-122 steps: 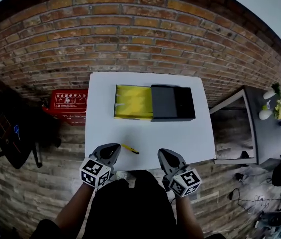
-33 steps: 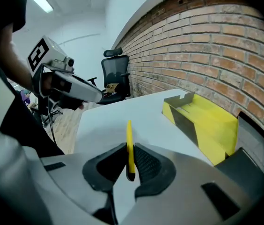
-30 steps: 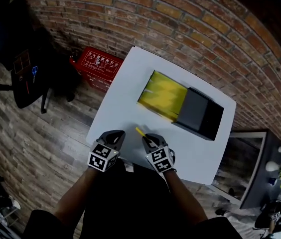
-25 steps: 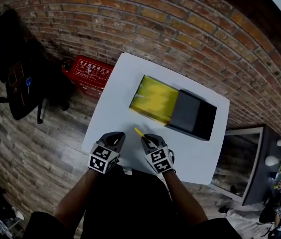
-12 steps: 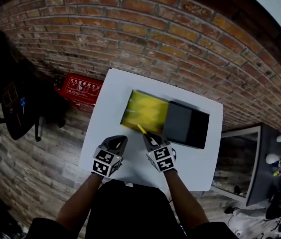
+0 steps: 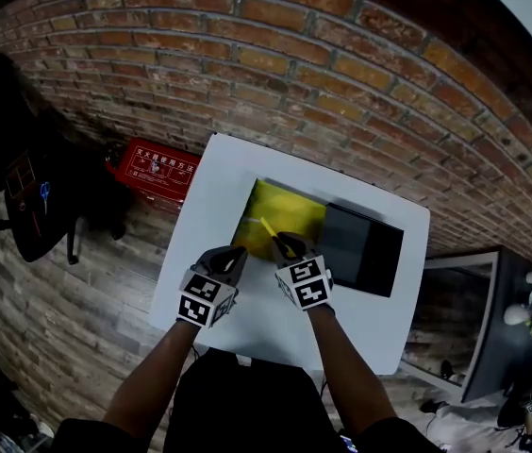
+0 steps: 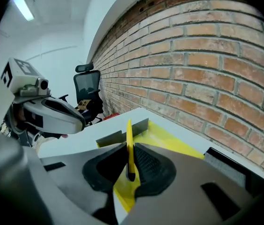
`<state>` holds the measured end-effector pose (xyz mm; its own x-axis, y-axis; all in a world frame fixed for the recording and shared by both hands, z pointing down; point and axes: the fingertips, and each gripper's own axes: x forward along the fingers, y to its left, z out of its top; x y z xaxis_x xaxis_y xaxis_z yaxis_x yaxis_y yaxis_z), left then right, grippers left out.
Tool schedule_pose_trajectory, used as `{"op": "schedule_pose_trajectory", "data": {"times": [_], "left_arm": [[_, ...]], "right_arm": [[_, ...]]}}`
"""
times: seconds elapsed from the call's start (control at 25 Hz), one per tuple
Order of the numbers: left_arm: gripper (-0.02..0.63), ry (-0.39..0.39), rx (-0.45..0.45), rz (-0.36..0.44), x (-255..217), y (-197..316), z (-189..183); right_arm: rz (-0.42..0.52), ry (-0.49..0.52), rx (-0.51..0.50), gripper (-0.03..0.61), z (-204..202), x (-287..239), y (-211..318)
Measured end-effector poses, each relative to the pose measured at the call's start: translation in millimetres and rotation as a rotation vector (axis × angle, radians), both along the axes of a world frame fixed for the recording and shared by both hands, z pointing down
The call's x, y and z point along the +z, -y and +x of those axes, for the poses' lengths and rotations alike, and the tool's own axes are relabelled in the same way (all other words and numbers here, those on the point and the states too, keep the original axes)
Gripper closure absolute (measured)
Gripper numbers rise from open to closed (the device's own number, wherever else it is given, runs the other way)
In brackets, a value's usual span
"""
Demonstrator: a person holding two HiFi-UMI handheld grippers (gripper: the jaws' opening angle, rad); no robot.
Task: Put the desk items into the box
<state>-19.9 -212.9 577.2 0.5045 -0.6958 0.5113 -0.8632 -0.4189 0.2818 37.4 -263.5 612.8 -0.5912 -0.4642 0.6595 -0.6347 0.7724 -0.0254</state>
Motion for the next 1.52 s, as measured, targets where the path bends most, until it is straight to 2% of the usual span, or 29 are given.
{"op": "schedule_pose_trajectory", "data": {"times": [0.44,1.16,1.52], "left_arm": [[0.600,-0.007,-0.061,-0.027,13.0,8.3,-16.3],[0.600,-0.014,-0.114,-0.056,30.2,2.8,-38.1],[0.600,-0.013,-0.125,-0.057,32.0,-1.5,-43.5]], "right_arm": [[-0.103,-0.032,0.052,0.515,-13.5,39.3,23.4],[-0.225,-0.163,-0.008,0.515,-21.4,83.7,33.3],[-0.237,-0.188,-0.015,0.514,-19.2,91.4,30.3]]}}
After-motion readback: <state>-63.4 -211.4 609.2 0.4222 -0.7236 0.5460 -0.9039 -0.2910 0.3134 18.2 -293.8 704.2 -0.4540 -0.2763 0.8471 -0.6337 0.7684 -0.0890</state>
